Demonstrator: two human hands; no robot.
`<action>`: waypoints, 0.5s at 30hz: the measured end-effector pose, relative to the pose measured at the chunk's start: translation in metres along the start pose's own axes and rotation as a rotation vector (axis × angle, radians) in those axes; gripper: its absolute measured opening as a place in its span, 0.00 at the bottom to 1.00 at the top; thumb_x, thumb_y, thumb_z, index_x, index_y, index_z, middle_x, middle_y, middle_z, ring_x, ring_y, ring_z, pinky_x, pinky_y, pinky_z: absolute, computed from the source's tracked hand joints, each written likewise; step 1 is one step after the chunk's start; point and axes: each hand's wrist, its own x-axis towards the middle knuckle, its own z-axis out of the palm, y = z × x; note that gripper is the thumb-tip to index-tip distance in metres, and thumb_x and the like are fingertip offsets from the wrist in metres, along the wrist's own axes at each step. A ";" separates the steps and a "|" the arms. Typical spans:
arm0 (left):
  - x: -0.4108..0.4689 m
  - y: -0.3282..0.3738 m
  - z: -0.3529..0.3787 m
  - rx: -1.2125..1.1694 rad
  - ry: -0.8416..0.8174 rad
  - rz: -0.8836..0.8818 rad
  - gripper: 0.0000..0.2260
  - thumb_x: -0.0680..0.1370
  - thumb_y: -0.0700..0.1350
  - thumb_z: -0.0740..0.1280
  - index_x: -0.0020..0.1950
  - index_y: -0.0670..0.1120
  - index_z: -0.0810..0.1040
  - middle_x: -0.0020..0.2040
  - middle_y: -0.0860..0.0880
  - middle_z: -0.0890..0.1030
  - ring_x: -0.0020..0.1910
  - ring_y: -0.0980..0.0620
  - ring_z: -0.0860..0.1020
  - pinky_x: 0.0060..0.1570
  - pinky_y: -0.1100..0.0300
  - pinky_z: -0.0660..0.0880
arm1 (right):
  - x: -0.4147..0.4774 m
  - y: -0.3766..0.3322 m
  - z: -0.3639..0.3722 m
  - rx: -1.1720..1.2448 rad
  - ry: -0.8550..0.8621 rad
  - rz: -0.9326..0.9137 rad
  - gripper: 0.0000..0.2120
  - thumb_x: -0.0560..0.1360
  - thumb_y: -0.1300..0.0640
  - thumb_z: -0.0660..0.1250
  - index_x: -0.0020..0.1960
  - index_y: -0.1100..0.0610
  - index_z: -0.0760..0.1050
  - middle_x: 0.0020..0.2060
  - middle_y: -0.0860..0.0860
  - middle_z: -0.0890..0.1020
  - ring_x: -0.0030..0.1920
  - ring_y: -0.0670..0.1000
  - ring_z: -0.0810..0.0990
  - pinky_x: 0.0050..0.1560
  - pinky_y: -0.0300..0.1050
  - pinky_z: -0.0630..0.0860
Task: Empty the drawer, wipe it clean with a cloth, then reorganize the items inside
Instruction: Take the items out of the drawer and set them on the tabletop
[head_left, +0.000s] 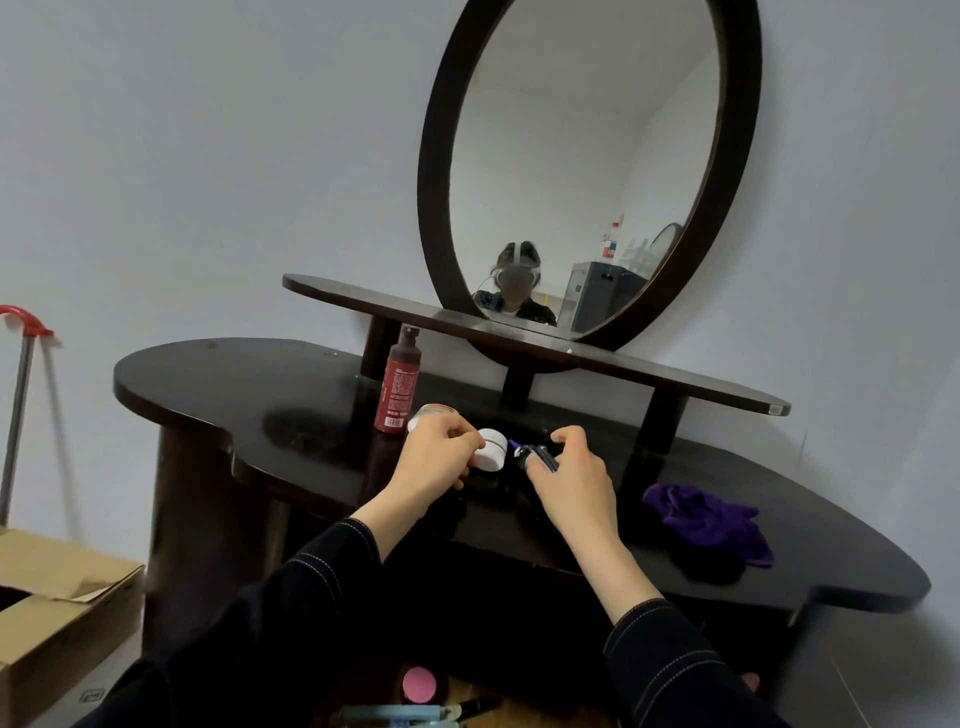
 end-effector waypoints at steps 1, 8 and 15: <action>0.000 0.000 0.000 -0.003 0.001 -0.002 0.07 0.76 0.38 0.64 0.45 0.42 0.82 0.34 0.47 0.81 0.30 0.55 0.77 0.28 0.63 0.74 | 0.001 0.001 0.000 0.050 -0.005 -0.006 0.20 0.79 0.47 0.67 0.68 0.51 0.66 0.51 0.50 0.81 0.47 0.50 0.81 0.42 0.46 0.79; -0.001 0.002 0.000 -0.006 0.005 -0.008 0.07 0.77 0.37 0.64 0.46 0.41 0.82 0.34 0.46 0.81 0.31 0.53 0.77 0.29 0.63 0.75 | 0.000 0.002 -0.002 0.079 0.072 -0.054 0.04 0.80 0.52 0.65 0.55 0.49 0.76 0.54 0.47 0.77 0.45 0.45 0.77 0.42 0.44 0.77; -0.001 0.003 -0.001 0.002 0.013 -0.005 0.08 0.77 0.37 0.64 0.46 0.40 0.82 0.34 0.46 0.81 0.31 0.53 0.77 0.29 0.63 0.75 | -0.002 -0.001 0.000 -0.142 -0.108 -0.162 0.15 0.74 0.52 0.65 0.60 0.47 0.77 0.58 0.45 0.73 0.57 0.50 0.73 0.49 0.46 0.73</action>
